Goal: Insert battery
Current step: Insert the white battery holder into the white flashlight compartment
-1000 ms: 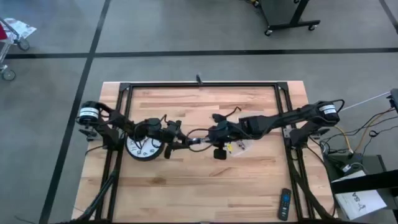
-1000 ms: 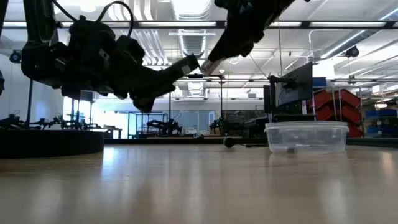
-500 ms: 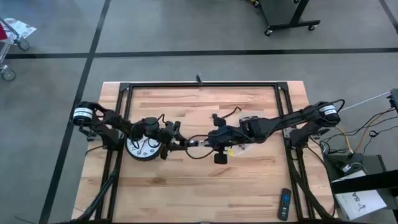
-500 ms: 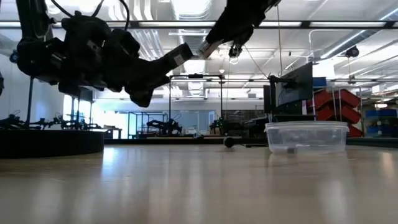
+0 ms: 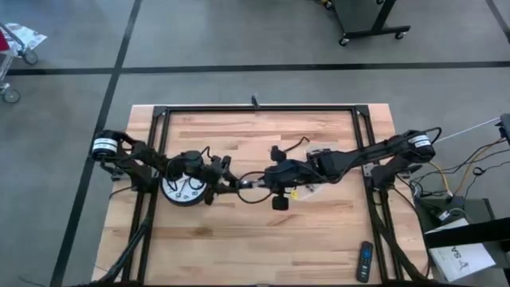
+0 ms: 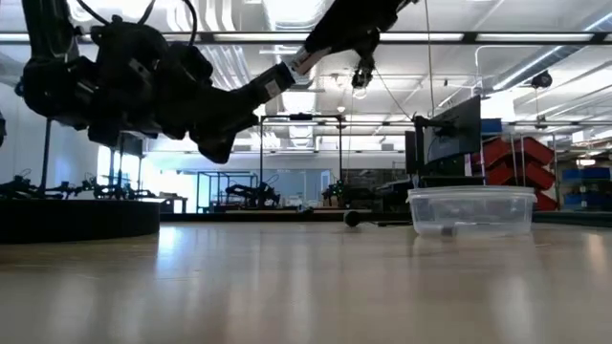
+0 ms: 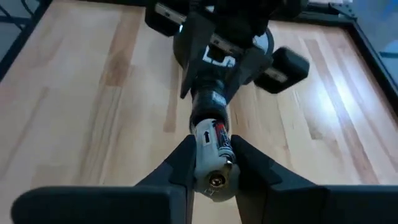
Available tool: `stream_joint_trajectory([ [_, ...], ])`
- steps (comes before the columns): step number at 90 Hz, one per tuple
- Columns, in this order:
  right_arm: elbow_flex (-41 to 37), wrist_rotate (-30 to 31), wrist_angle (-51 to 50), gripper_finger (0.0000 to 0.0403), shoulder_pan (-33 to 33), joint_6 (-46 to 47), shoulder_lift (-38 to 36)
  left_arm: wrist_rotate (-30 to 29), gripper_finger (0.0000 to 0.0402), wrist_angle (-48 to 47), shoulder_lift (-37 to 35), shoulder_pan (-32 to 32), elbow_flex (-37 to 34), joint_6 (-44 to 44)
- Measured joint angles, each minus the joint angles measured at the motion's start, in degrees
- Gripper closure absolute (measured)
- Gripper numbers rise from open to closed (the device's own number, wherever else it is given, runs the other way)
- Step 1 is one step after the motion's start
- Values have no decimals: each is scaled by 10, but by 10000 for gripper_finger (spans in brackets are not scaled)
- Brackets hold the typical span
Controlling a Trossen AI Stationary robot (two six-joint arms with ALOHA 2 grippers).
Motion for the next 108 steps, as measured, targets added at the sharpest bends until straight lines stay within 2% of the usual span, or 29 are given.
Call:
stream_joint_trajectory([
  [60, 0, 2, 15, 343, 14, -1, -1, -13, 280, 6, 0, -3, 13, 17],
  [108, 0, 30, 10, 349, 14, -14, -10, -19, 280, 18, -3, -3, 14, 17],
])
